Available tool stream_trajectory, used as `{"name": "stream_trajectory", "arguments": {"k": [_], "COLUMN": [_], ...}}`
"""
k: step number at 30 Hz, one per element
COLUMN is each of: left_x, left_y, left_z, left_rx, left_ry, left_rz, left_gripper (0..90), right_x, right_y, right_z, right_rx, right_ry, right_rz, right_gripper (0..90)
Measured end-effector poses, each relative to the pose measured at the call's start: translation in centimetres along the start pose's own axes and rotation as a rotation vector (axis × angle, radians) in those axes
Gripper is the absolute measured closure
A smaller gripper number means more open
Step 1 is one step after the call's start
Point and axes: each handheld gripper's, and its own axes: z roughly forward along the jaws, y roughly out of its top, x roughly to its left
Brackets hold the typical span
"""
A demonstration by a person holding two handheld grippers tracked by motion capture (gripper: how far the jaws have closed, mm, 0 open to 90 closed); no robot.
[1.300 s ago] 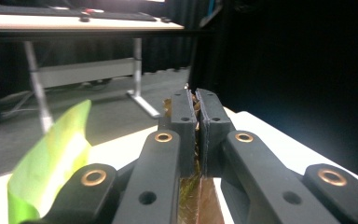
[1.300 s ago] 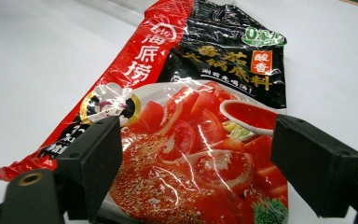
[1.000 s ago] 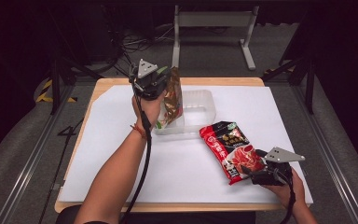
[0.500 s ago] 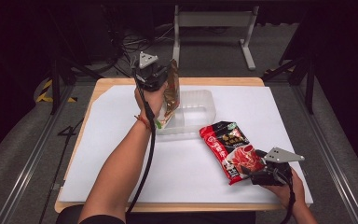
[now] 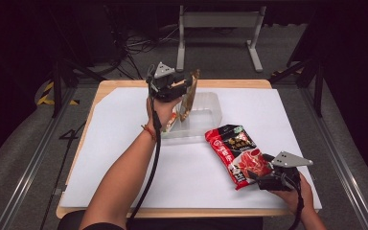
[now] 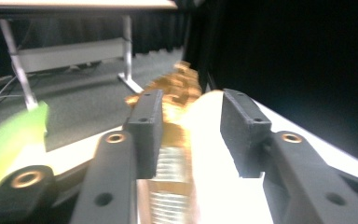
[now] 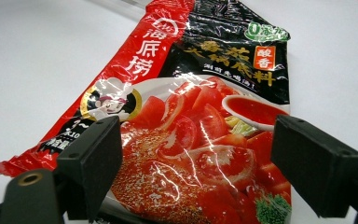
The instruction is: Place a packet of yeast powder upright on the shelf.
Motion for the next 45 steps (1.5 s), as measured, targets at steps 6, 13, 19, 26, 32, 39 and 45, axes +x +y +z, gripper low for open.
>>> {"name": "stream_trajectory", "arguments": {"k": [6,13,19,26,32,39,45], "left_x": [0.2,0.1,-0.2,-0.5,-0.6,-0.2,-0.1], "left_y": [-1.8,-3.3,-4.3,-5.5,-6.9,-8.5,-9.2], "left_z": [-0.9,-2.2,-3.4,-5.1,-6.0,-7.6,-9.4], "left_rx": [0.038,0.061,0.085,0.115,0.136,0.158,0.174], "left_ry": [-0.058,-0.104,-0.128,-0.163,-0.202,-0.228,-0.234], "left_rz": [0.029,0.076,0.133,0.2,0.237,0.234,0.261], "left_gripper": [60.0,55.6,50.6,45.5,52.8,55.7,51.2], "right_x": [0.0,0.1,0.1,0.1,0.2,0.1,0.1], "right_y": [0.0,0.0,0.0,0.0,0.1,0.0,0.1], "right_z": [0.1,0.1,0.1,0.1,0.1,0.1,0.1], "right_rx": [0.004,0.006,0.007,0.006,0.006,0.006,0.009], "right_ry": [0.0,-0.001,-0.002,-0.003,-0.004,-0.003,0.001], "right_rz": [0.001,-0.001,-0.002,-0.001,-0.003,0.0,0.001], "right_gripper": [17.2,17.2,17.0,16.8,16.8,16.9,18.0]}}
